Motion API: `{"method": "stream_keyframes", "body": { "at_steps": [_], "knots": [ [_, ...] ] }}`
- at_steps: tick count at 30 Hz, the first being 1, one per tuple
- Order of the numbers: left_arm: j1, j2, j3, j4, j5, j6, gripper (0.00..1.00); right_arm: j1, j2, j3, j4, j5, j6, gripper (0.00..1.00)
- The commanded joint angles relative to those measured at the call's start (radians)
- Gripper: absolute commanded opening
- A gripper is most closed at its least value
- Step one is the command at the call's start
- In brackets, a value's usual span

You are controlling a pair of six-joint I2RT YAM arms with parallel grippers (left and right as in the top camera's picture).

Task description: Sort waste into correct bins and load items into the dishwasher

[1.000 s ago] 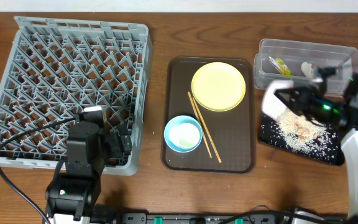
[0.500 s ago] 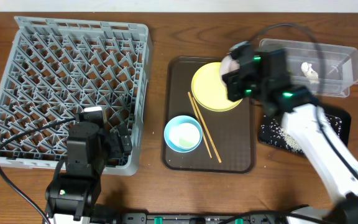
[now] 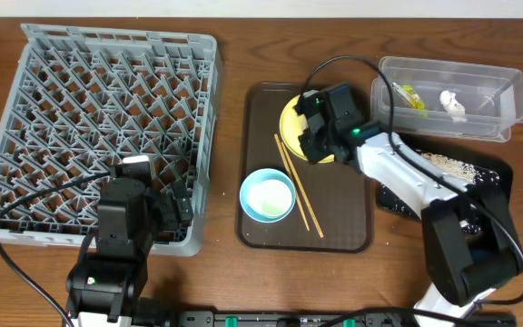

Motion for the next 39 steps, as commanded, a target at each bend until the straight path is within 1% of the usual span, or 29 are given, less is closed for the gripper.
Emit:
{"method": "stream_keyframes", "body": {
  "at_steps": [1,2,4,5,6,7,9,11,12,14,18,20,23,25,27,28,36,37,38,39],
  "knots": [
    [0.005,-0.001,0.02,-0.002,-0.001,0.002,0.99,0.009,-0.012,0.018,-0.005,-0.016,-0.01,0.24],
    [0.005,-0.001,0.02,-0.002,-0.001,0.002,0.99,0.009,-0.019,0.02,-0.014,-0.029,-0.01,0.27],
    [0.005,-0.001,0.02,-0.003,-0.001,0.002,0.99,0.009,-0.039,0.029,-0.04,-0.045,-0.009,0.38],
    [0.005,-0.001,0.02,-0.003,-0.001,0.002,0.99,0.009,-0.056,0.038,-0.06,-0.054,-0.002,0.42],
    [0.005,-0.001,0.02,-0.003,-0.001,0.002,0.99,0.008,-0.069,0.045,-0.074,-0.062,-0.001,0.43],
    [0.005,-0.001,0.02,-0.002,-0.001,0.002,0.99,0.008,-0.087,0.059,-0.097,-0.075,0.003,0.47],
    [0.005,-0.001,0.02,-0.002,-0.001,0.002,0.99,0.009,-0.122,0.083,-0.136,-0.106,0.023,0.5],
    [0.005,-0.001,0.02,-0.003,-0.001,0.002,0.99,0.015,-0.155,0.092,-0.163,-0.161,0.055,0.57],
    [0.005,-0.001,0.02,-0.003,-0.001,0.002,0.99,0.023,-0.169,0.092,-0.175,-0.2,0.066,0.58],
    [0.005,-0.001,0.02,-0.003,-0.001,0.002,0.99,0.042,-0.174,0.092,-0.206,-0.236,0.081,0.56],
    [0.005,-0.001,0.02,-0.003,-0.001,0.002,0.99,0.082,-0.162,0.085,-0.282,-0.237,0.107,0.41],
    [0.005,-0.001,0.02,-0.003,-0.001,0.002,0.99,0.102,-0.155,0.079,-0.312,-0.236,0.106,0.39],
    [0.005,-0.001,0.02,-0.003,-0.001,0.002,0.99,0.127,-0.142,0.063,-0.332,-0.23,0.106,0.41],
    [0.005,-0.001,0.02,-0.003,-0.001,0.002,0.99,0.145,-0.121,0.05,-0.335,-0.22,0.126,0.4],
    [0.005,-0.001,0.02,-0.003,-0.001,0.002,0.99,0.154,-0.106,0.045,-0.337,-0.221,0.143,0.36],
    [0.005,-0.001,0.02,-0.003,-0.001,0.002,0.99,0.159,-0.095,0.043,-0.34,-0.221,0.145,0.33],
    [0.005,-0.001,0.02,-0.019,-0.001,0.002,0.99,0.194,-0.085,0.042,-0.372,-0.201,0.149,0.28],
    [0.005,-0.001,0.02,-0.021,-0.001,0.002,0.99,0.2,-0.082,0.042,-0.375,-0.187,0.16,0.27],
    [0.005,-0.001,0.019,-0.022,-0.001,0.002,0.99,0.206,-0.079,0.042,-0.38,-0.164,0.179,0.21],
    [0.005,-0.001,0.019,-0.022,-0.001,0.002,0.99,0.208,-0.077,0.04,-0.382,-0.156,0.185,0.18]
  ]
}}
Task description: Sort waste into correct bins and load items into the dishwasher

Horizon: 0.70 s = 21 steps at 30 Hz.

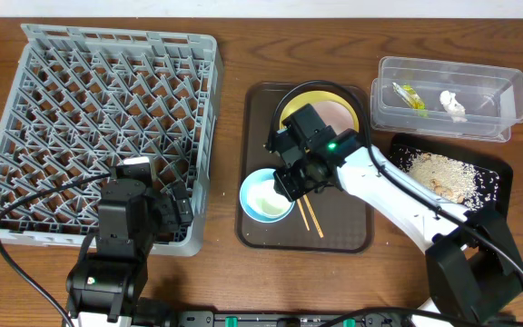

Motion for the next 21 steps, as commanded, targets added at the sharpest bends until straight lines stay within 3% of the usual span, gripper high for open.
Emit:
{"method": "stream_keyframes", "body": {
  "at_steps": [1,6,10,18,21],
  "knots": [
    [0.005,-0.001,0.019,-0.002,-0.001,0.002,0.99,0.026,0.01,-0.011,-0.007,0.045,0.037,0.18],
    [0.005,-0.001,0.019,-0.002,-0.001,0.002,0.99,0.031,0.01,-0.031,-0.003,0.046,0.037,0.13],
    [0.005,-0.001,0.019,-0.002,-0.001,0.002,0.99,0.031,0.01,-0.031,-0.004,0.047,0.04,0.01],
    [0.005,-0.001,0.019,0.005,0.0,-0.001,0.99,-0.011,-0.02,0.02,-0.006,0.03,0.055,0.01],
    [0.005,-0.001,0.019,0.033,0.005,-0.074,0.99,-0.064,-0.063,0.079,-0.024,-0.025,0.055,0.01]
  ]
}}
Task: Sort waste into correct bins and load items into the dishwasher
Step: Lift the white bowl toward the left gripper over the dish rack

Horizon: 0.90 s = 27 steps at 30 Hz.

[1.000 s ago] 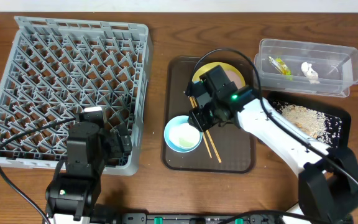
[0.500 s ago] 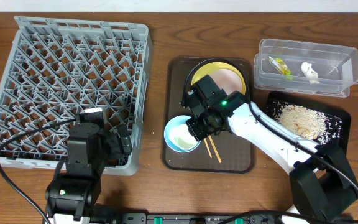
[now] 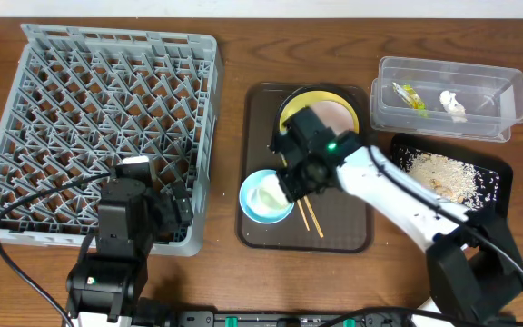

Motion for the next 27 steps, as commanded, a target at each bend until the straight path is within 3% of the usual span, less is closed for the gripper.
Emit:
{"method": "stream_keyframes", "body": {
  "at_steps": [1,6,10,17,22,27],
  "knots": [
    [0.005,-0.001,0.019,0.061,0.045,-0.105,0.99,-0.11,-0.095,0.126,-0.015,-0.108,0.01,0.01],
    [0.005,0.005,0.019,0.195,0.273,-0.115,0.99,-0.244,-0.156,0.169,0.005,-0.27,0.008,0.01],
    [0.004,0.053,0.019,0.308,0.416,-0.254,0.99,-0.322,-0.15,0.169,0.039,-0.444,0.002,0.01],
    [0.004,0.233,0.019,0.55,0.779,-0.356,1.0,-0.356,-0.128,0.169,0.142,-0.781,0.005,0.01],
    [0.004,0.346,0.019,0.805,1.038,-0.442,1.0,-0.356,-0.127,0.169,0.155,-0.846,0.015,0.01],
    [0.004,0.402,0.019,1.004,1.157,-0.524,0.99,-0.356,-0.127,0.169,0.159,-0.889,0.014,0.01]
  ]
}}
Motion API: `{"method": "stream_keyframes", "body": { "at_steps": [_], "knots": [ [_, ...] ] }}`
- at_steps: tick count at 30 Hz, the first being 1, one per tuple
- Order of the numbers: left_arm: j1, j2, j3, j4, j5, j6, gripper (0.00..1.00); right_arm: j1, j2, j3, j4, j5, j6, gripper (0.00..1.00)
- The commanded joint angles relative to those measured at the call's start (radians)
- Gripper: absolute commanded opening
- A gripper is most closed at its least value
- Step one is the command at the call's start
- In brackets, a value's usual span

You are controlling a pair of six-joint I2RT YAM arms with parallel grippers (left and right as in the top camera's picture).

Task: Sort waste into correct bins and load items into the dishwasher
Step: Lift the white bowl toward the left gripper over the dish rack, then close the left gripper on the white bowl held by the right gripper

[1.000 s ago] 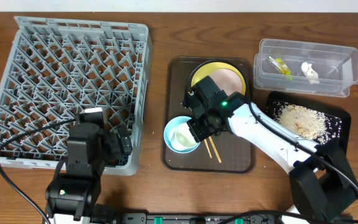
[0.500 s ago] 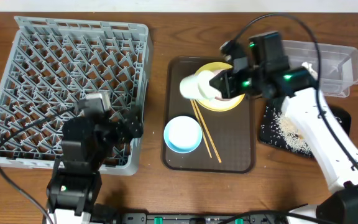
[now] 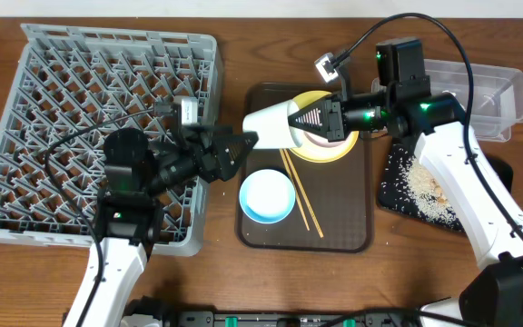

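A pale white cup (image 3: 271, 125) hangs on its side over the far left of the brown tray (image 3: 352, 234), with my right gripper (image 3: 301, 119) shut on its mouth end. From the left, my left gripper (image 3: 240, 150) reaches over the rack's right edge with its fingers spread, and one fingertip (image 3: 250, 139) is at the cup's base. A light blue bowl (image 3: 268, 195) sits empty on the tray. Two wooden chopsticks (image 3: 300, 195) lie beside it. A yellow plate (image 3: 320, 150) lies partly hidden under the right arm.
The grey dish rack (image 3: 62, 100) fills the left side of the table. A clear bin (image 3: 502, 86) stands at the back right, partly behind the right arm. A black tray (image 3: 416, 195) strewn with crumbs lies at the right.
My right gripper was down at the cup in the blue bowl. It now holds the cup sideways above the tray, and the bowl is empty. The left arm has reached right to the cup.
My right gripper was first over the yellow plate, then beside the blue bowl, then down on the cup inside it. The left arm rested at the rack's front throughout. The cup is now lifted out, and the left gripper meets it.
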Motion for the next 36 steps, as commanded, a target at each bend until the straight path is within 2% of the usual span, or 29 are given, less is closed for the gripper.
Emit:
{"method": "stream_keyframes", "body": {
  "at_steps": [1,7,12,20,25,36],
  "knots": [
    [0.003,0.022,0.015,0.087,0.183,-0.1,1.0,-0.006,0.005,0.004,0.006,-0.089,0.008,0.01],
    [0.003,0.026,0.015,0.161,0.214,-0.167,1.0,-0.003,0.005,0.004,0.016,-0.147,0.008,0.01],
    [-0.026,0.026,0.015,0.171,0.212,-0.167,1.0,0.0,0.005,0.004,0.036,-0.25,0.011,0.01],
    [-0.084,0.026,0.015,0.232,0.178,-0.172,1.0,0.019,0.005,0.004,0.037,-0.264,0.011,0.01],
    [-0.114,0.026,0.015,0.31,0.175,-0.186,0.93,0.018,0.005,0.004,0.035,-0.264,0.012,0.01],
    [-0.115,0.026,0.015,0.316,0.176,-0.224,0.75,0.031,0.005,0.004,0.036,-0.264,0.019,0.01]
  ]
}}
